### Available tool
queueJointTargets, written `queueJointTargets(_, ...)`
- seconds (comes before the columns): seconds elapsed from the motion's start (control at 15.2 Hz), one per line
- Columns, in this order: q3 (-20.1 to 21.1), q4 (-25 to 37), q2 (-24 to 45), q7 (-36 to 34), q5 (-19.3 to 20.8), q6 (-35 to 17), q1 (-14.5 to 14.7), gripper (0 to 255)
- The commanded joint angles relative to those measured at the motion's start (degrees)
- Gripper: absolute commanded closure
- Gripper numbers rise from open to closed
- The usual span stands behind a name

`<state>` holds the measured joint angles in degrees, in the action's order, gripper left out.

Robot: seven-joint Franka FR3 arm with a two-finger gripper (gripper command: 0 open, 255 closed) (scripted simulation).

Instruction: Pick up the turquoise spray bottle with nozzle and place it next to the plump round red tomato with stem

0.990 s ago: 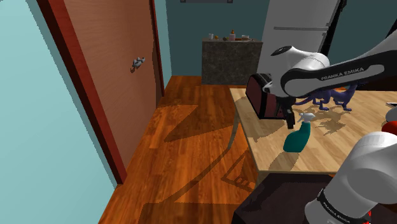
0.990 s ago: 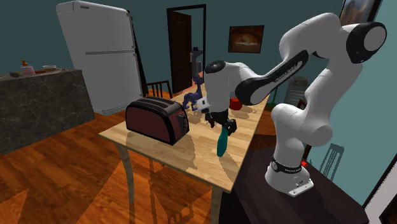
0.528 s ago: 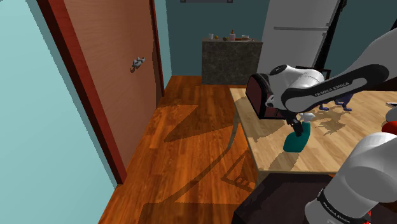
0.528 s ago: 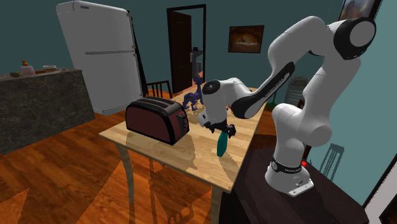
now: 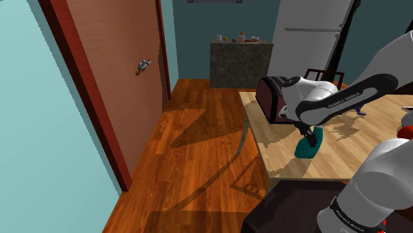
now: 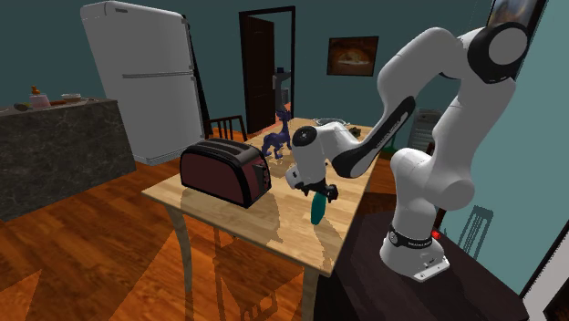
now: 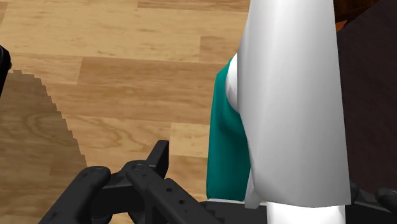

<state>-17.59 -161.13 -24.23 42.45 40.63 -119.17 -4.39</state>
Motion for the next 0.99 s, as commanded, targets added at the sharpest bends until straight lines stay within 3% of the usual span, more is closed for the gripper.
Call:
queueJointTargets(0.0,-0.2,-0.1,0.3,0.0,0.3,-0.4,-0.2,0)
queueJointTargets(0.33,-0.2,-0.1,0.3,0.0,0.3,-0.4,-0.2,0)
queueJointTargets(0.4,-0.2,-0.1,0.3,0.0,0.3,-0.4,-0.2,255)
queueJointTargets(0.92,-0.2,-0.1,0.3,0.0,0.3,-0.4,-0.1,255)
